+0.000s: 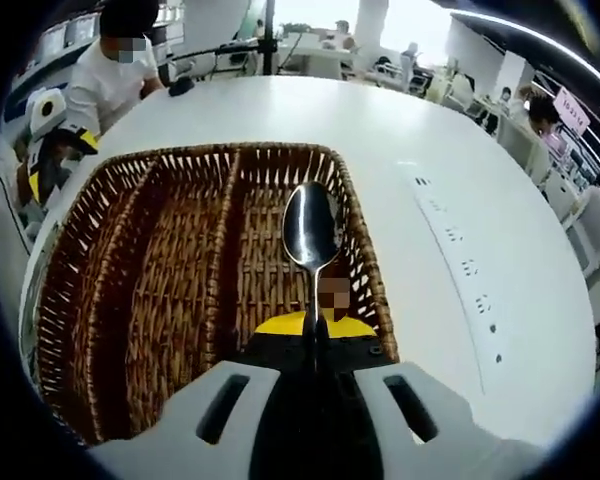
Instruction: Arrange the knives, forks, and spoons in their matching storage slots by inserting each utensil handle-first until every utensil is classified and aligned in the correct compartment
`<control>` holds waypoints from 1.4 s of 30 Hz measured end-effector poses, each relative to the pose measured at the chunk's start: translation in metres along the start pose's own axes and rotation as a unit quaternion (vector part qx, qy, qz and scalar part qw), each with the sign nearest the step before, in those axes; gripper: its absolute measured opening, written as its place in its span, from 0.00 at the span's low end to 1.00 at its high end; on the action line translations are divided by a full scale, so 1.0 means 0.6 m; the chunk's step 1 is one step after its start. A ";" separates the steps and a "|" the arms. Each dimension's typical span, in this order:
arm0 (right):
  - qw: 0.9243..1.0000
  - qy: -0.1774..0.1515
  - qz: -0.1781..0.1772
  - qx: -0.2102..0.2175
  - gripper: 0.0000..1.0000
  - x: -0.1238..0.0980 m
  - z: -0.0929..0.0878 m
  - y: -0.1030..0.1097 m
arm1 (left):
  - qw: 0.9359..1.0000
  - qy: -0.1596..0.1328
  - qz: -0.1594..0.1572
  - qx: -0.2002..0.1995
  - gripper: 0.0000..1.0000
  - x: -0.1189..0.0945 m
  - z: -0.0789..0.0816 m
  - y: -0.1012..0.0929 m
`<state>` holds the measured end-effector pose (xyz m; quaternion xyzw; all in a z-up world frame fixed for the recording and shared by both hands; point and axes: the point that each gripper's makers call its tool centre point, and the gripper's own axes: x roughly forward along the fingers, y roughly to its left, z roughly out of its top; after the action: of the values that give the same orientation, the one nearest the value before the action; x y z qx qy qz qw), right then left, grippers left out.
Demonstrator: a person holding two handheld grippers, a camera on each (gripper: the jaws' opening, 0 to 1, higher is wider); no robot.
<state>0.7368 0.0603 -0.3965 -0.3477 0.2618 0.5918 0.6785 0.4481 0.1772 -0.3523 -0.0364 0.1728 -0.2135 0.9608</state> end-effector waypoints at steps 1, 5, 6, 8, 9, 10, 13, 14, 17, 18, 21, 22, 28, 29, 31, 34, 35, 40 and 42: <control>1.000 0.001 0.000 -0.002 0.02 0.000 0.000 0.000 | 1.000 0.001 0.000 0.000 0.68 0.000 0.000 0.000; 1.000 0.011 -0.005 -0.024 0.02 0.002 0.000 -0.007 | 1.000 0.001 0.000 0.000 0.68 0.001 0.000 0.001; 1.000 0.010 -0.005 -0.025 0.02 0.003 0.000 -0.008 | 1.000 0.001 0.001 -0.001 0.68 0.001 0.000 0.001; 1.000 0.010 -0.004 -0.025 0.02 0.003 0.000 -0.008 | 1.000 0.001 0.000 -0.002 0.68 0.002 0.000 0.001; 1.000 0.010 -0.004 -0.025 0.02 0.003 0.000 -0.008 | 1.000 0.001 0.000 -0.001 0.68 0.002 0.000 0.001; 1.000 0.011 -0.004 -0.027 0.02 0.002 0.000 -0.007 | 1.000 0.002 0.001 -0.001 0.68 0.002 -0.001 0.002; 0.999 0.013 -0.004 -0.029 0.03 0.003 0.000 -0.008 | 1.000 0.001 0.001 -0.002 0.68 0.002 0.000 0.003; 0.999 0.014 -0.004 -0.030 0.03 0.003 0.000 -0.008 | 1.000 0.002 0.001 -0.002 0.68 0.002 -0.001 0.003; 0.999 0.018 -0.005 -0.027 0.03 0.003 0.000 -0.008 | 1.000 0.003 0.001 -0.001 0.67 0.002 -0.001 0.003; 0.999 0.020 -0.005 -0.027 0.03 0.003 0.000 -0.008 | 1.000 0.002 0.001 0.000 0.67 0.002 -0.001 0.003; 0.999 0.025 -0.008 -0.030 0.03 0.004 -0.001 -0.010 | 1.000 0.003 0.000 -0.001 0.67 0.003 -0.002 0.002; 0.999 0.028 -0.011 -0.038 0.04 0.004 -0.001 -0.011 | 1.000 0.003 -0.001 -0.001 0.67 0.003 -0.002 0.002; 0.998 0.034 -0.011 -0.045 0.04 0.004 -0.001 -0.010 | 1.000 0.001 -0.001 -0.002 0.67 0.004 -0.001 0.003; 0.998 0.034 -0.012 -0.046 0.04 0.004 -0.001 -0.011 | 1.000 0.002 -0.001 -0.002 0.67 0.004 -0.001 0.003; 0.998 0.033 -0.012 -0.047 0.04 0.004 -0.001 -0.011 | 1.000 0.002 -0.001 -0.002 0.67 0.004 -0.001 0.003; 0.998 0.031 -0.012 -0.046 0.04 0.003 -0.001 -0.011 | 1.000 0.003 -0.001 -0.001 0.67 0.004 -0.001 0.003; 0.998 0.031 -0.012 -0.045 0.04 0.003 -0.001 -0.012 | 1.000 0.002 -0.001 -0.001 0.67 0.004 -0.001 0.003; 0.998 0.031 -0.014 -0.045 0.04 0.003 -0.001 -0.012 | 1.000 0.004 -0.001 -0.001 0.67 0.003 -0.003 0.002; 0.998 0.031 -0.016 -0.049 0.04 0.003 0.000 -0.011 | 1.000 0.004 -0.001 -0.001 0.67 0.003 -0.003 0.003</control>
<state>0.7437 0.0607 -0.3969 -0.4028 0.2480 0.5818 0.6617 0.4496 0.1779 -0.3547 -0.0369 0.1766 -0.2139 0.9600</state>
